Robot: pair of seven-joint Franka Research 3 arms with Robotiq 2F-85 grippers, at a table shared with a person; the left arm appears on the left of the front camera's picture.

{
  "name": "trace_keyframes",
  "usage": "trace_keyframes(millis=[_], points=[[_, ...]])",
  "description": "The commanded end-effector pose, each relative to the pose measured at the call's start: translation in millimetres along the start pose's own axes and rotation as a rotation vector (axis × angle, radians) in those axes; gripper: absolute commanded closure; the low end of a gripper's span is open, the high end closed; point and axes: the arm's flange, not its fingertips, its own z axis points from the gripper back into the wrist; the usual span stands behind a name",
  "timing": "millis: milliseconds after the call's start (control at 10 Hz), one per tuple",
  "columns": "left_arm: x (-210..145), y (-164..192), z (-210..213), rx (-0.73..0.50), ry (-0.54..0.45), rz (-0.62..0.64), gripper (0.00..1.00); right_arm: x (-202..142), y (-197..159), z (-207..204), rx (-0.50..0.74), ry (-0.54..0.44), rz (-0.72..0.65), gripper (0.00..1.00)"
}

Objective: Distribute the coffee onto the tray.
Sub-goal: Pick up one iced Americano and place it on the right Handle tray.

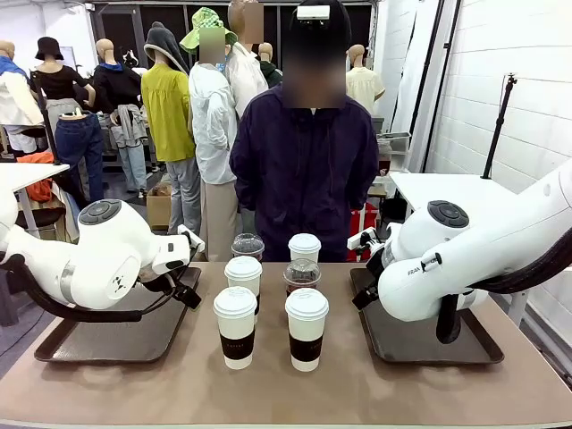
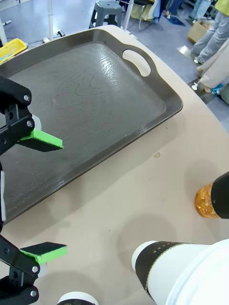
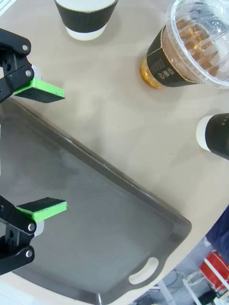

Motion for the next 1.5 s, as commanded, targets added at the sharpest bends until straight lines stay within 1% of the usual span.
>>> trace_keyframes(millis=[0,500,700,1000,1200,1400], points=[[0.0,0.1,0.0,0.0,0.0,0.0,0.0,0.0,0.1,0.0,0.0,0.0,0.0,0.0],[0.0,0.0,0.0,0.0,0.0,0.0,0.0,1.5,-2.7,3.6,0.01,-0.003,0.001,0.0],[17.9,-0.3,23.4,0.009,-0.03,-0.011,0.0,9.0,-10.1,30.3,-0.009,-0.027,0.008,0.0],[46.4,-4.4,62.7,0.021,-0.04,-0.045,0.0,17.3,-14.5,79.6,-0.014,-0.058,0.047,0.0],[64.4,-4.1,92.6,0.05,-0.049,-0.051,0.0,20.3,-11.7,103.2,0.016,-0.084,0.074,0.0],[74.7,1.0,120.7,0.077,-0.069,-0.051,0.0,22.3,-8.0,122.3,0.053,-0.104,0.11,0.0]])
